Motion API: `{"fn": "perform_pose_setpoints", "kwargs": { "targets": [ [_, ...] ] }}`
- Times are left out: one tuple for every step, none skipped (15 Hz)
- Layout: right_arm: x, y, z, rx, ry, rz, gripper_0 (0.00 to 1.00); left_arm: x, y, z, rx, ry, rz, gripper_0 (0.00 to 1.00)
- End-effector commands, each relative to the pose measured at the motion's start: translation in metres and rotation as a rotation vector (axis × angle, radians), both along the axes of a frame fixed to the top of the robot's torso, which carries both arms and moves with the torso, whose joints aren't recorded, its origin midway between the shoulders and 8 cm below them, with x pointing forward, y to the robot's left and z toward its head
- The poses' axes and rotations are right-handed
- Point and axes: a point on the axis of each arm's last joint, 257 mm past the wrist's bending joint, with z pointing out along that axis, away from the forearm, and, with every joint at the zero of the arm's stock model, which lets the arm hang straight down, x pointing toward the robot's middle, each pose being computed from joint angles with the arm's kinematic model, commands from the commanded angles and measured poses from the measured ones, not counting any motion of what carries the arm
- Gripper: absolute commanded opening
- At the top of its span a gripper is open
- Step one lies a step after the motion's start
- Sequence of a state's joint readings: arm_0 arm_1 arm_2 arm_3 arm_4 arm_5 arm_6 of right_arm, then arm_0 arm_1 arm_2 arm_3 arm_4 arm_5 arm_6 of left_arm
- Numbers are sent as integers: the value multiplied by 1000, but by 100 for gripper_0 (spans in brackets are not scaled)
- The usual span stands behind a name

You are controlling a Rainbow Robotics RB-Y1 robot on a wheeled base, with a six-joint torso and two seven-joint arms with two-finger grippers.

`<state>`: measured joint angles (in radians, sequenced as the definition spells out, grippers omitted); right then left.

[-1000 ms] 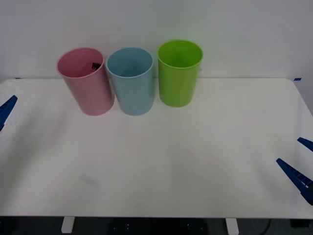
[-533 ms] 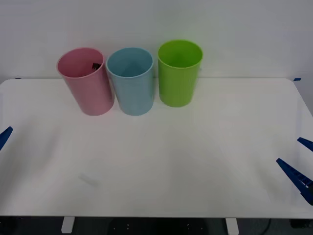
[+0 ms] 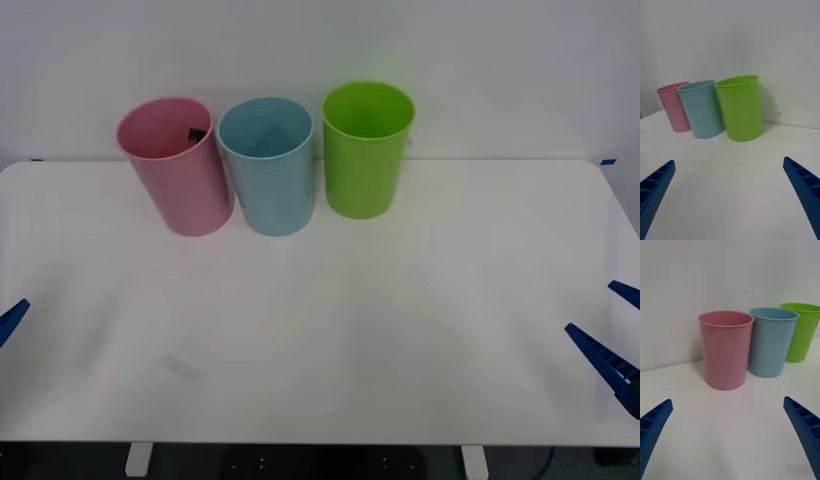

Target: Grasp the object on the table and drop it into the matching bin: aluminum can to the light blue bin, PET bottle to the pink bin.

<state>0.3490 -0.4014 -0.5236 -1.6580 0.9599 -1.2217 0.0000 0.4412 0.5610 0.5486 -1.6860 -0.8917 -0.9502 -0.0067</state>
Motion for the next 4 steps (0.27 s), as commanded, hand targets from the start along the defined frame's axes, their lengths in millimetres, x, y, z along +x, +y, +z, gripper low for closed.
{"fn": "perform_pose_setpoints", "kwargs": {
  "targets": [
    [0, 0, 0, 0, 0, 0, 100, -2, -2, -6, -10, 16, -2, 100],
    [0, 0, 0, 0, 0, 0, 100, -2, -2, -6, -10, 16, -2, 100],
    [0, 0, 0, 0, 0, 0, 100, -2, -2, -6, -10, 16, -2, 100],
    [0, 0, 0, 0, 0, 0, 100, -2, -2, -6, -10, 16, -2, 100]
  ]
}}
